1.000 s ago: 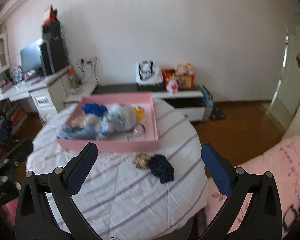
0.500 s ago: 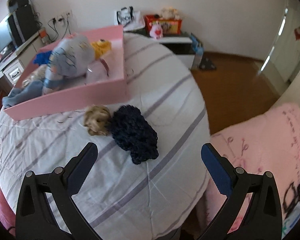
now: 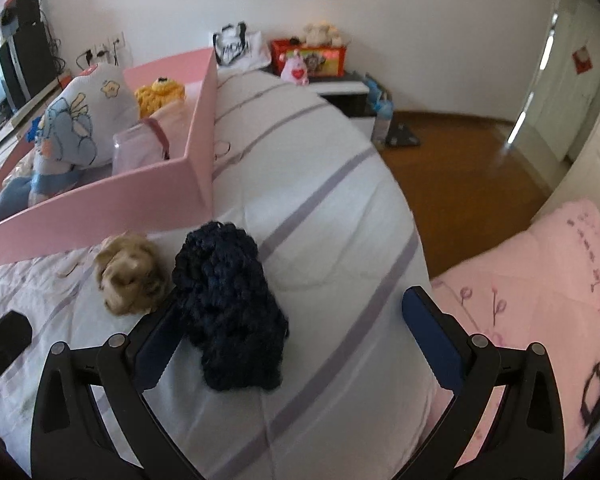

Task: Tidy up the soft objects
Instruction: 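Move left tool to beige scrunchie while right tool reaches navy crocheted piece, then grasp beige scrunchie with left tool while right tool grasps navy crocheted piece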

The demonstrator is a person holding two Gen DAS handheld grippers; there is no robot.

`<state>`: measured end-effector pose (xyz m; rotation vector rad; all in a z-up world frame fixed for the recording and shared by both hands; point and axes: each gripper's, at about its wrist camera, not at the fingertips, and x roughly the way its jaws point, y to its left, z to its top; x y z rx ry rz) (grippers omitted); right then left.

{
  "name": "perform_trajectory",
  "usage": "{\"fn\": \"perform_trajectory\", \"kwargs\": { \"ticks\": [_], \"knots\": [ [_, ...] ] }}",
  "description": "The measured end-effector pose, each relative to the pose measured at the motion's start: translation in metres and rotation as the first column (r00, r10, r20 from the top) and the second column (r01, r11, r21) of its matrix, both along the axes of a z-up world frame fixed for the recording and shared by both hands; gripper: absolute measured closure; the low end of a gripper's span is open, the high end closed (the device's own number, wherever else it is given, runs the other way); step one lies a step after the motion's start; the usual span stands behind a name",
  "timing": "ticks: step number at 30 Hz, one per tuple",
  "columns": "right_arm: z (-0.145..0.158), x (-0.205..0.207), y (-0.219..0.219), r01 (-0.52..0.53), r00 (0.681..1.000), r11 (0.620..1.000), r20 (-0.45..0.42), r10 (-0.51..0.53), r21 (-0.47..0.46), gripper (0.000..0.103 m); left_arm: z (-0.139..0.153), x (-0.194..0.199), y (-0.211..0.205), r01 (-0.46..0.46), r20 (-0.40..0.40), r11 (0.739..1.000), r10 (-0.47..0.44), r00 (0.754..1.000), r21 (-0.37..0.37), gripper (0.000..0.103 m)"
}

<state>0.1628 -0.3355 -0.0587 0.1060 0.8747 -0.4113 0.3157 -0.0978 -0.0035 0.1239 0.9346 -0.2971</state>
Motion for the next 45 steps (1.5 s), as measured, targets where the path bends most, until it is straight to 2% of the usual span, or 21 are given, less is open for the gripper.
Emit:
{"fn": "perform_trajectory", "kwargs": {
  "ticks": [2, 5, 7, 8, 9, 10, 11, 12, 13, 18, 26, 28, 31, 33, 34, 36, 39, 45],
  "knots": [
    [0.001, 0.000, 0.002, -0.013, 1.000, 1.000, 0.017, 0.013, -0.002, 0.002, -0.005, 0.004, -0.005, 0.008, -0.010, 1.000, -0.007, 1.000, 0.006, 0.000],
    [0.001, -0.002, 0.001, -0.040, 0.998, 0.999, 0.050, 0.040, -0.003, 0.012, -0.010, 0.010, -0.014, 0.021, -0.022, 1.000, -0.021, 1.000, -0.003, 0.000],
    [0.001, -0.007, 0.001, -0.040, 0.996, 0.999, 0.078, 0.041, -0.019, 0.029, -0.010, 0.011, -0.022, 0.032, -0.026, 0.999, -0.033, 0.999, -0.011, 0.000],
    [0.002, -0.008, 0.001, -0.040, 0.995, 0.999, 0.089, 0.041, -0.023, 0.032, -0.011, 0.012, -0.025, 0.038, -0.027, 0.999, -0.038, 0.999, -0.014, 0.000],
    [0.002, -0.011, 0.001, -0.043, 0.994, 0.999, 0.099, 0.045, -0.025, 0.040, -0.012, 0.012, -0.030, 0.046, -0.030, 0.999, -0.046, 0.998, -0.016, 0.000],
    [0.002, -0.013, 0.001, -0.048, 0.993, 0.999, 0.103, 0.050, -0.025, 0.053, -0.013, 0.012, -0.034, 0.052, -0.031, 0.999, -0.053, 0.998, -0.016, 0.000],
    [0.003, -0.015, 0.000, -0.049, 0.993, 0.999, 0.108, 0.051, -0.023, 0.059, -0.014, 0.012, -0.040, 0.061, -0.032, 0.998, -0.062, 0.998, -0.019, 0.000],
    [0.004, -0.015, -0.002, -0.045, 0.993, 0.999, 0.112, 0.047, -0.019, 0.074, -0.015, 0.013, -0.043, 0.066, -0.034, 0.998, -0.067, 0.997, -0.021, 0.000],
    [0.006, -0.017, -0.006, -0.041, 0.992, 0.999, 0.120, 0.041, 0.001, 0.080, -0.016, 0.014, -0.048, 0.074, -0.037, 0.997, -0.075, 0.996, -0.028, 0.000],
    [0.012, -0.022, -0.030, -0.043, 0.990, 0.993, 0.142, 0.027, 0.109, 0.083, -0.021, 0.022, -0.067, 0.093, -0.065, 0.993, -0.097, 0.993, -0.067, 0.000],
    [0.016, -0.027, -0.045, -0.033, 0.990, 0.989, 0.144, 0.013, 0.144, 0.084, -0.030, 0.043, -0.087, 0.082, -0.089, 0.994, -0.089, 0.992, -0.076, 0.001],
    [0.015, -0.026, -0.049, -0.030, 0.991, 0.988, 0.137, 0.009, 0.153, 0.084, -0.034, 0.049, -0.094, 0.093, -0.094, 0.993, -0.099, 0.991, -0.066, 0.007],
    [0.015, -0.025, -0.049, -0.033, 0.991, 0.989, 0.131, 0.014, 0.146, 0.084, -0.039, 0.052, -0.102, 0.111, -0.080, 0.992, -0.115, 0.990, -0.055, 0.026],
    [0.014, -0.023, -0.048, -0.037, 0.991, 0.990, 0.129, 0.019, 0.138, 0.084, -0.038, 0.053, -0.104, 0.105, -0.051, 0.994, -0.106, 0.993, -0.026, 0.051],
    [0.014, -0.023, -0.048, -0.038, 0.991, 0.990, 0.130, 0.020, 0.136, 0.084, -0.038, 0.053, -0.104, 0.108, -0.051, 0.994, -0.110, 0.993, -0.027, 0.054],
    [0.013, -0.023, -0.049, -0.033, 0.991, 0.989, 0.137, 0.013, 0.141, 0.084, -0.038, 0.054, -0.104, 0.109, -0.051, 0.993, -0.111, 0.993, -0.039, 0.069],
    [0.013, -0.022, -0.050, -0.030, 0.990, 0.989, 0.138, 0.009, 0.145, 0.084, -0.040, 0.057, -0.101, 0.085, -0.062, 0.994, -0.089, 0.994, -0.064, 0.074],
    [0.014, -0.022, -0.048, -0.015, 0.991, 0.990, 0.132, -0.004, 0.140, 0.084, -0.040, 0.057, -0.097, 0.092, -0.060, 0.994, -0.096, 0.994, -0.062, 0.078]
  ]
}}
